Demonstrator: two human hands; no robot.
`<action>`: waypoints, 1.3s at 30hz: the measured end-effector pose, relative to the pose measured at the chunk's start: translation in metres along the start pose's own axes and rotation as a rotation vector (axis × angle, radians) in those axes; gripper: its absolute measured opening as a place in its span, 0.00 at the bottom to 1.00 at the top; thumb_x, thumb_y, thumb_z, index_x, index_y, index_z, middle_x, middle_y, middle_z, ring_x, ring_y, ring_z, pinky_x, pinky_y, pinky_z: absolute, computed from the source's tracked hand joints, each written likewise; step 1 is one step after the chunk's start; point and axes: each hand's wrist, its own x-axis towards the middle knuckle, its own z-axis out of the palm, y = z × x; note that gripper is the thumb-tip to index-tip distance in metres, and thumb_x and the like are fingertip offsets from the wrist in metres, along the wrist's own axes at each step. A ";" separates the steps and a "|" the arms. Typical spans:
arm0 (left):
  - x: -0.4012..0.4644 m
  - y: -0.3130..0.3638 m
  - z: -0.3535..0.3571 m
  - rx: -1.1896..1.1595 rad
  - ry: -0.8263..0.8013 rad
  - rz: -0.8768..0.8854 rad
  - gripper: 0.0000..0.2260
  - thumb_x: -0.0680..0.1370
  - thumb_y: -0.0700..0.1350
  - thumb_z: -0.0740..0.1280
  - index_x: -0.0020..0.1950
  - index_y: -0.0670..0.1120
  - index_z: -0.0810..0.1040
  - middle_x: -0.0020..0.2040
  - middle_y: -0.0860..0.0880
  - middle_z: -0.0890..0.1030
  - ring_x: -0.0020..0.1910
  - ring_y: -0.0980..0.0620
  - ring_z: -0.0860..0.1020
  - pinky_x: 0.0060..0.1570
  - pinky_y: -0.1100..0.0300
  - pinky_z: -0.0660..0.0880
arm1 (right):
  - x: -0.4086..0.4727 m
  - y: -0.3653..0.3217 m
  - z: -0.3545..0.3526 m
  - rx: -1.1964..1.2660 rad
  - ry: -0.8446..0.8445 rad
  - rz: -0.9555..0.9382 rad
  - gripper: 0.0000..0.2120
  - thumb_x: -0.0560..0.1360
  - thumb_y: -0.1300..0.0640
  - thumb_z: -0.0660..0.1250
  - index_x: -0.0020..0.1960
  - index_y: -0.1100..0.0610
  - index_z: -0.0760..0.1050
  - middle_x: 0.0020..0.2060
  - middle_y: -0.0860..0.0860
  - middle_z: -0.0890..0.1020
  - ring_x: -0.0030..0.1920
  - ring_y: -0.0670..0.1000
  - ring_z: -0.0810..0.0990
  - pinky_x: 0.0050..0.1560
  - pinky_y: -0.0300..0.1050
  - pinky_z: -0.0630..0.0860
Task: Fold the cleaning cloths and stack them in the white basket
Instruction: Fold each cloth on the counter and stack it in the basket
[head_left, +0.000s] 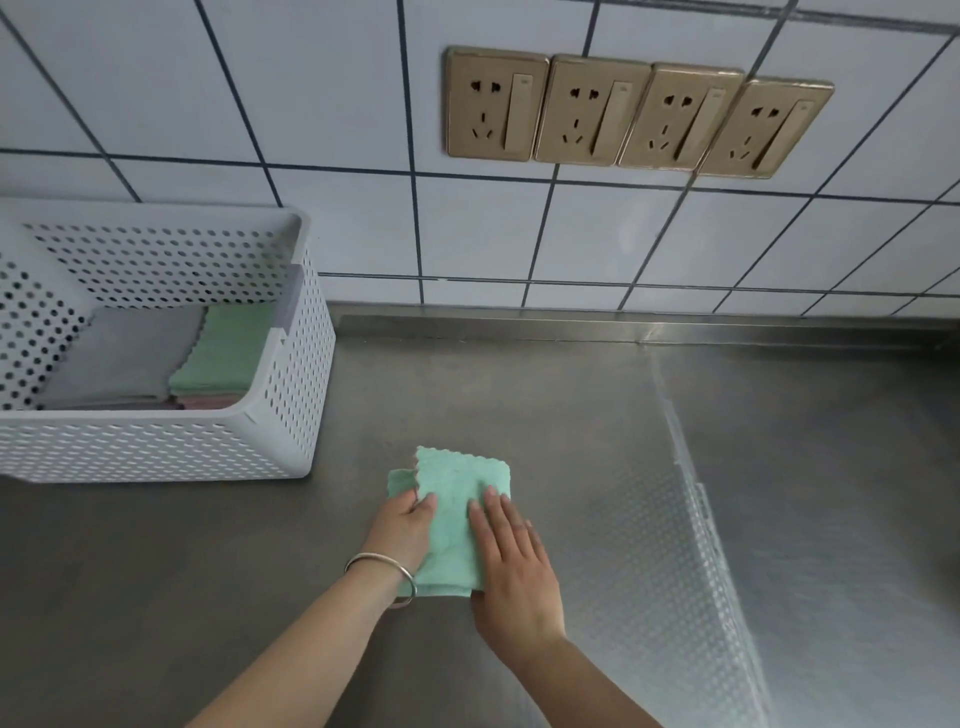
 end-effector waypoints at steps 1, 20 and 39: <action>0.001 -0.002 -0.003 0.011 0.010 -0.005 0.07 0.79 0.40 0.60 0.45 0.45 0.76 0.40 0.51 0.79 0.45 0.47 0.77 0.47 0.56 0.72 | 0.000 0.001 0.004 -0.014 -0.037 -0.001 0.48 0.51 0.53 0.77 0.69 0.56 0.64 0.68 0.53 0.72 0.66 0.52 0.73 0.59 0.49 0.75; 0.011 -0.043 -0.007 0.346 0.315 -0.073 0.18 0.78 0.43 0.61 0.68 0.44 0.68 0.62 0.40 0.77 0.59 0.39 0.75 0.56 0.54 0.70 | 0.003 0.007 0.025 -0.076 -0.101 -0.070 0.62 0.52 0.56 0.76 0.77 0.59 0.44 0.68 0.52 0.72 0.68 0.51 0.70 0.60 0.52 0.71; 0.022 -0.089 0.000 1.156 0.112 0.556 0.29 0.73 0.58 0.55 0.71 0.46 0.63 0.73 0.46 0.65 0.76 0.52 0.41 0.71 0.50 0.45 | 0.043 0.004 0.027 -0.143 -0.141 0.016 0.27 0.74 0.47 0.51 0.67 0.59 0.72 0.68 0.54 0.71 0.71 0.52 0.64 0.69 0.53 0.63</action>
